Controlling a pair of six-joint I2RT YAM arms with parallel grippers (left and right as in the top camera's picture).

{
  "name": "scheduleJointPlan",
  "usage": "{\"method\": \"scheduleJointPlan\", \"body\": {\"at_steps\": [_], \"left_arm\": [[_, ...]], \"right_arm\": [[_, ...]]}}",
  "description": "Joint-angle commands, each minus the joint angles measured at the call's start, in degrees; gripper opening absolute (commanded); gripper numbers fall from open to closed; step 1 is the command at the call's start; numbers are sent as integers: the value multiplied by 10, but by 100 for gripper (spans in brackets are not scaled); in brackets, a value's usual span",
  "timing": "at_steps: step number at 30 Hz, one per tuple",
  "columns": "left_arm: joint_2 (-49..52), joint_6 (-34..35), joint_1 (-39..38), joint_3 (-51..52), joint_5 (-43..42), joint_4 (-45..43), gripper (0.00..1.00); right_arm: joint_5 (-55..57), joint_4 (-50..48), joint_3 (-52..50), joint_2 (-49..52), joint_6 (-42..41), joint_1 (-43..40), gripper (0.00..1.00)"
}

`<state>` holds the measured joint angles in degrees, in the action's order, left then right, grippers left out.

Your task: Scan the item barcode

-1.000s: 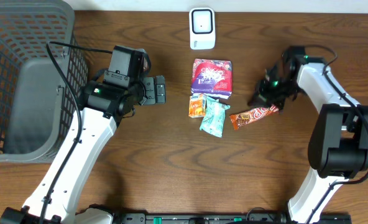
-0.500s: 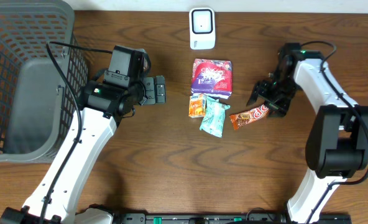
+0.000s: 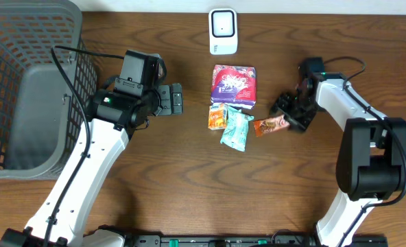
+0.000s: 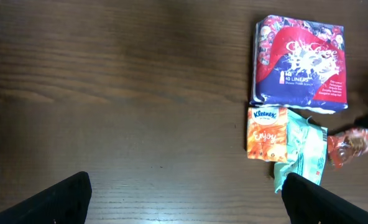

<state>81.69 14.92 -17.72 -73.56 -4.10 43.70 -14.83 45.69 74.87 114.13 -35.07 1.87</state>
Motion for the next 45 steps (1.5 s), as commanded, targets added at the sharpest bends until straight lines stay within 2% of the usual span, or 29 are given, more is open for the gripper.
{"method": "scheduleJointPlan", "body": {"at_steps": [1,3,10,14,15,16,17,18,24,28,31,33,35,40,43,45], "left_arm": [[3,-5,2,-8,7,3,98],[3,-5,2,-8,7,3,98],[3,-5,2,-8,7,3,98],[3,-5,2,-8,7,3,98],[3,-5,2,-8,7,3,98],[3,-5,2,-8,7,3,98],[3,-5,2,-8,7,3,98],[3,-5,2,-8,7,3,98],[3,-5,2,-8,7,3,98],[3,-5,2,-8,7,3,98],[3,-5,2,-8,7,3,98],[3,-5,2,-8,7,3,98],[3,-5,2,-8,7,3,98],[3,-5,2,-8,7,3,98],[3,-5,2,-8,7,2,98],[3,-5,2,-8,7,3,98]], "right_arm": [[3,-13,4,13,112,-13,73],[-28,-9,25,13,176,-15,73],[-65,69,127,13,275,-10,69],[-58,111,163,13,242,0,70],[-47,115,163,13,216,1,64],[-31,121,163,13,187,1,50],[-7,130,160,13,152,1,41],[14,138,156,13,119,0,40],[42,154,97,13,-12,-1,61],[33,97,45,13,-20,-2,88],[2,37,12,13,-20,-2,94],[-23,-5,-8,13,-20,-2,93],[-34,-40,-25,13,-20,-2,90],[-33,-93,-63,13,-20,-2,58],[-33,-118,-83,13,-20,-2,43],[-33,-124,-89,13,-19,-2,27]]}}
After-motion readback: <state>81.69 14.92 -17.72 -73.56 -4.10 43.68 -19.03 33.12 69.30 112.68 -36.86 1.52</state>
